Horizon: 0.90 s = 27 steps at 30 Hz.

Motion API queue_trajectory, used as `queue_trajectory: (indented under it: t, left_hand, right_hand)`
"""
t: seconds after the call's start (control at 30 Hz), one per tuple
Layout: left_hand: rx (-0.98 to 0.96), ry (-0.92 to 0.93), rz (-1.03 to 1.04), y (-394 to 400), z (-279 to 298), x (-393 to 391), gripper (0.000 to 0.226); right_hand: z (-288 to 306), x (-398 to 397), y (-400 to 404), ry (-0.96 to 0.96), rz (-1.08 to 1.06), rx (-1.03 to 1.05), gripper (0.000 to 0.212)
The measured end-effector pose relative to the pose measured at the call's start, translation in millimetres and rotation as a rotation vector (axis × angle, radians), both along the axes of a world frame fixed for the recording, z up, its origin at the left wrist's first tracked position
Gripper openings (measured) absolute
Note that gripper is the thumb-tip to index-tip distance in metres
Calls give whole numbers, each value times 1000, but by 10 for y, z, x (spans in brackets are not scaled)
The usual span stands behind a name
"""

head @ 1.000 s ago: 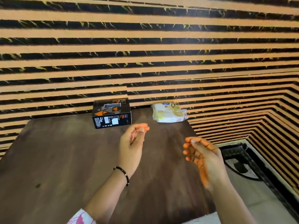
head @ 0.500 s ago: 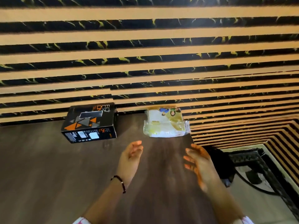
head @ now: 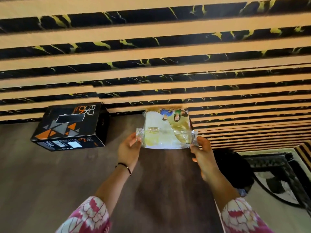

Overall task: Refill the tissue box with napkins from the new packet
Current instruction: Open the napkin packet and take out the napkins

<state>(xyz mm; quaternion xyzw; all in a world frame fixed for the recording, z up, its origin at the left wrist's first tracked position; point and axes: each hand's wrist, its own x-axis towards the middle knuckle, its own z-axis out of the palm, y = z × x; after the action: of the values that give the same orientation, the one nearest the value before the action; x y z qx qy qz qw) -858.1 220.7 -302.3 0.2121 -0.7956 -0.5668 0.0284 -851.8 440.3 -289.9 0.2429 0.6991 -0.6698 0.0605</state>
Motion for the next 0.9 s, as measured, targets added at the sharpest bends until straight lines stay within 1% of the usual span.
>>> queue_trajectory:
  t: [0.03, 0.13, 0.2, 0.3, 0.37, 0.4, 0.47, 0.6, 0.67, 0.77, 0.83, 0.9]
  left_hand:
    - [-23, -1, 0, 11, -2, 6, 5]
    - [-38, 15, 10, 12, -19, 58, 22]
    - [-37, 22, 2, -20, -25, 96, 27]
    - [-34, 13, -26, -92, -22, 225, 22]
    - [-13, 7, -40, -168, -40, 388, 14]
    - [-5, 2, -53, -223, -43, 515, 10]
    - [6, -1, -82, -325, -70, 754, 9]
    - [41, 8, -143, -606, -7, 1392, 3]
    - [28, 24, -182, -774, 34, 1723, 7]
    - [-6, 20, -223, -996, 30, 2139, 10]
    - [7, -2, -249, -1134, -7, 2396, 11]
    - [43, -2, -258, -1263, -48, 2604, 22]
  right_hand:
    - [-5, 2, 3, -5, 13, 4, 37]
    - [23, 50, 6, -7, 30, -2, 35]
    - [45, 112, -7, -1, 36, -9, 33]
    - [84, 297, -53, -11, 23, -23, 30]
    - [112, 507, -113, -26, 22, -14, 28]
    - [131, 655, -161, -32, 26, -10, 27]
    - [133, 940, -238, -46, 50, -4, 26]
    - [95, 1578, -424, -69, 64, 50, 29]
    - [74, 1892, -530, -89, 69, 48, 30]
    - [59, 2276, -681, -98, 48, 13, 17]
    - [58, 2480, -763, -101, 35, -2, 16]
    - [76, 2621, -830, -91, 18, -8, 14]
